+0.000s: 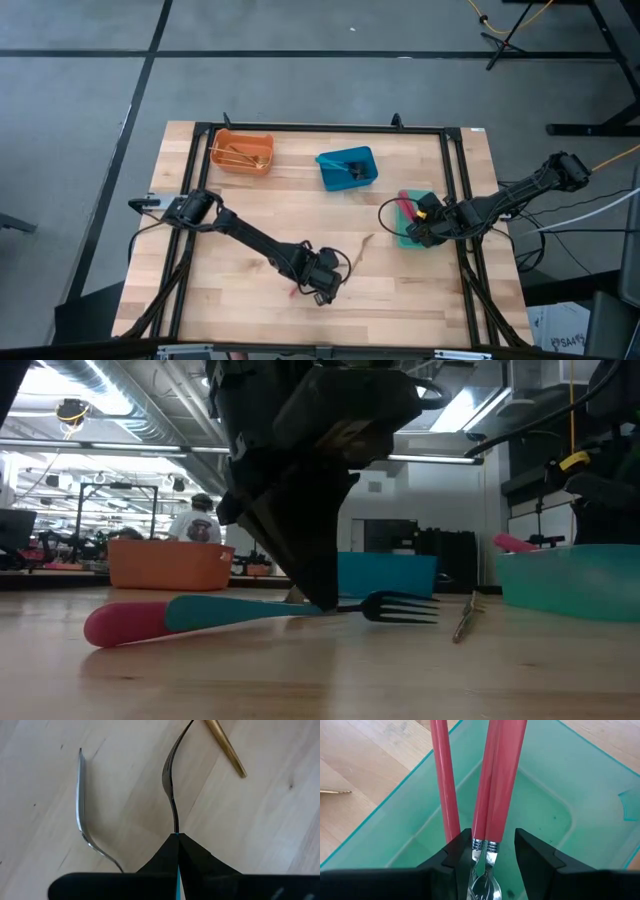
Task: Sort silverware by color (type)
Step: Put the blue fork into the blue bin
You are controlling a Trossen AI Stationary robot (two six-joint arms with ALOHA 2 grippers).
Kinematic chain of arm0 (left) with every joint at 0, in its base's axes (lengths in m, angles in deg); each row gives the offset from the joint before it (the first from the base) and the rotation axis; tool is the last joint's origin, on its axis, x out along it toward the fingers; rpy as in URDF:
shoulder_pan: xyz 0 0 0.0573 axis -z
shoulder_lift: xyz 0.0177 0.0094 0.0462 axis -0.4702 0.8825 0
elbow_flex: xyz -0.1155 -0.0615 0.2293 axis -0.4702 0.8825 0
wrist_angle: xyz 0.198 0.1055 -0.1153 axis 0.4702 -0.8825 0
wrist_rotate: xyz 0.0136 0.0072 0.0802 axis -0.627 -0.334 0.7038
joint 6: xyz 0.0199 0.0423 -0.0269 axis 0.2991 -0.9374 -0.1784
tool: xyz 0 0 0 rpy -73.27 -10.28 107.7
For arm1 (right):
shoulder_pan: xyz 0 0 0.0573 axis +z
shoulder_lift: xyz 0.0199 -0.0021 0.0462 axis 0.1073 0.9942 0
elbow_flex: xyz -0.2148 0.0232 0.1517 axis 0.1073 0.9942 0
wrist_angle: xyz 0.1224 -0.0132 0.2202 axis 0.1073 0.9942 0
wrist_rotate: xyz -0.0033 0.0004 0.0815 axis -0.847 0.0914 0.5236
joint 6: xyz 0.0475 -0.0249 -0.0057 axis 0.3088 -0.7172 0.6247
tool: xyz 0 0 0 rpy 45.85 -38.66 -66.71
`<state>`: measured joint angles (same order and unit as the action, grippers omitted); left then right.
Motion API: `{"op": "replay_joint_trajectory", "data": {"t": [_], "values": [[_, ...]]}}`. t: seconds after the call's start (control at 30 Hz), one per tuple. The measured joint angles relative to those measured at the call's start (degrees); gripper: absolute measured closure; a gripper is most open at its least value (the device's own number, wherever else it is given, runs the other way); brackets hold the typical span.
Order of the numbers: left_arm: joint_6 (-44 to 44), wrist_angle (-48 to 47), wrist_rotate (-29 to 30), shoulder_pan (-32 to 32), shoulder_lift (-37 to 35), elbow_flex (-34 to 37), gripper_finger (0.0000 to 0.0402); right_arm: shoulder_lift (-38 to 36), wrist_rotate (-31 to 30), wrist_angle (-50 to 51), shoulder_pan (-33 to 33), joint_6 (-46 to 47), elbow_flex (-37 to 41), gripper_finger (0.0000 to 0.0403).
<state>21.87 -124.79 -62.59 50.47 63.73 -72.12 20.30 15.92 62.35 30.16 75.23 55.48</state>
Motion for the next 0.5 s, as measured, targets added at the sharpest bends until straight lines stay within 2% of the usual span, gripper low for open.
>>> {"op": "replay_joint_trajectory", "data": {"t": [0.5], "values": [[0.1, 0.4, -0.3, 0.3, 0.5, 0.4, 0.0401, 0.0, 0.0, 0.0, 0.0, 0.0, 0.0, 0.0265]]}}
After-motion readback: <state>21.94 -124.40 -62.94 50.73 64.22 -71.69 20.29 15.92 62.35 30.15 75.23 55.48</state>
